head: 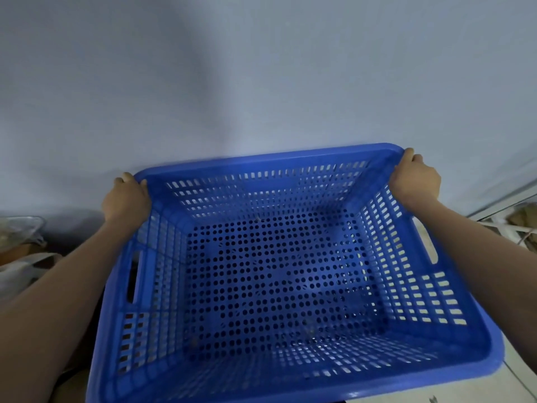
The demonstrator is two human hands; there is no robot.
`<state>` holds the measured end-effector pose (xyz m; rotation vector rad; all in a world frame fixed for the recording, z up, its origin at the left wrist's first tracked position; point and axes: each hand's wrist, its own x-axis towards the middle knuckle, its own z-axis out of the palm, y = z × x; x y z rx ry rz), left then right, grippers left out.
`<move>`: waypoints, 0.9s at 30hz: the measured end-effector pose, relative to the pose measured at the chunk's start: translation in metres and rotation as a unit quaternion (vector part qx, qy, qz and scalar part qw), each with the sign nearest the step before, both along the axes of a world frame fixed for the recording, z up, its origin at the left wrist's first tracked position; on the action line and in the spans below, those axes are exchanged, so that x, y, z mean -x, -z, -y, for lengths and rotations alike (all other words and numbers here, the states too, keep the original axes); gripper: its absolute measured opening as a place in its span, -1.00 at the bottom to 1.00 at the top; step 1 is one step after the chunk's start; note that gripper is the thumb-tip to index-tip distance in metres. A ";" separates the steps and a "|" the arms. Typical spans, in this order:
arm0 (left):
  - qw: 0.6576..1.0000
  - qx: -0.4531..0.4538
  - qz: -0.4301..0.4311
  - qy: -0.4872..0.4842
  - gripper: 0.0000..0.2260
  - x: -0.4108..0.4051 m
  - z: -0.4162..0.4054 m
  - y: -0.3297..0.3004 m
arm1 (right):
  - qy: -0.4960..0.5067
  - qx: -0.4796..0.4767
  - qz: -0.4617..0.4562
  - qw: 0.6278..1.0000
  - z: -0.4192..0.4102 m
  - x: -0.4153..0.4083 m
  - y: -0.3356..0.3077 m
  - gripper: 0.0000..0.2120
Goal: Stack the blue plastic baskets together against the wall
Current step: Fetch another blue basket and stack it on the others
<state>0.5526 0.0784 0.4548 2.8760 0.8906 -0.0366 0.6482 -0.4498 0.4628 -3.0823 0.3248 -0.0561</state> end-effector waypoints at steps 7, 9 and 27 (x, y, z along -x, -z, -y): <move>0.984 -0.111 -0.017 0.138 -0.42 -0.005 0.075 -0.011 | -0.217 0.056 0.074 0.972 -0.069 0.027 0.008 -0.31; 0.968 -0.089 0.000 0.233 -0.44 -0.014 0.117 -0.008 | -0.318 0.039 0.076 0.944 -0.111 0.031 0.007 -0.32; 0.990 -0.073 -0.008 0.122 -0.52 0.048 0.018 -0.026 | -0.233 -0.020 0.015 0.972 -0.010 0.016 -0.017 -0.29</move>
